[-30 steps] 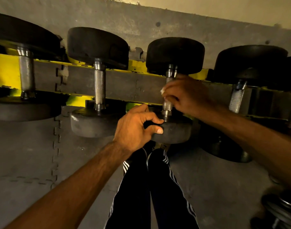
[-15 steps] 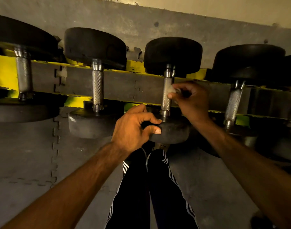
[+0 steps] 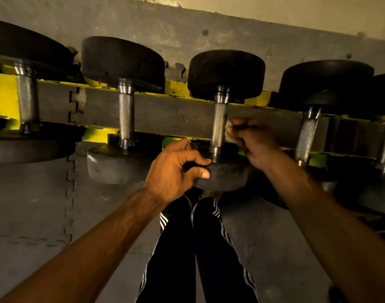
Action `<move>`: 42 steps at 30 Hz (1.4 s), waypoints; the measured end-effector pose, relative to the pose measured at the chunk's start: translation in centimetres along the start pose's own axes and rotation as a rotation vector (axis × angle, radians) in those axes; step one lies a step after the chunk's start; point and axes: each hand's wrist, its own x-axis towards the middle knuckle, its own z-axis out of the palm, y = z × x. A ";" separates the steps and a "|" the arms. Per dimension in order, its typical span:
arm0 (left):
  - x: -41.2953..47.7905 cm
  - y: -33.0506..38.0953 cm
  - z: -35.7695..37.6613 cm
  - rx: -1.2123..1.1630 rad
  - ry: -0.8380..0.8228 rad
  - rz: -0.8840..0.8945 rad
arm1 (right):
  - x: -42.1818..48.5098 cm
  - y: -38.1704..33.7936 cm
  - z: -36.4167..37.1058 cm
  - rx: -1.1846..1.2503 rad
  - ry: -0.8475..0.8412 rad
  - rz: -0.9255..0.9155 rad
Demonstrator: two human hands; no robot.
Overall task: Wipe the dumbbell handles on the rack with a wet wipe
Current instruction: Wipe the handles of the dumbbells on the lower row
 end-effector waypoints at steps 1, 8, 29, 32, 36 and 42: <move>0.0 0.0 0.0 0.001 0.002 0.000 | -0.4 0.4 -0.5 -0.002 -0.006 0.029; 0.0 0.0 0.1 0.001 0.006 0.009 | 1.2 -1.5 0.3 -0.121 0.032 -0.137; 0.0 0.3 -0.1 0.018 -0.001 -0.007 | 1.3 -0.2 -2.2 -0.204 -0.206 0.173; -0.1 0.3 0.0 0.009 0.006 -0.005 | 1.1 -1.7 -1.2 -0.135 -0.124 -0.037; -0.1 0.4 0.0 0.016 0.011 -0.005 | 0.1 -1.8 0.9 -0.232 0.061 -0.417; -0.2 0.5 0.1 0.036 0.023 -0.006 | -1.7 -0.4 0.3 -1.261 -0.203 -0.993</move>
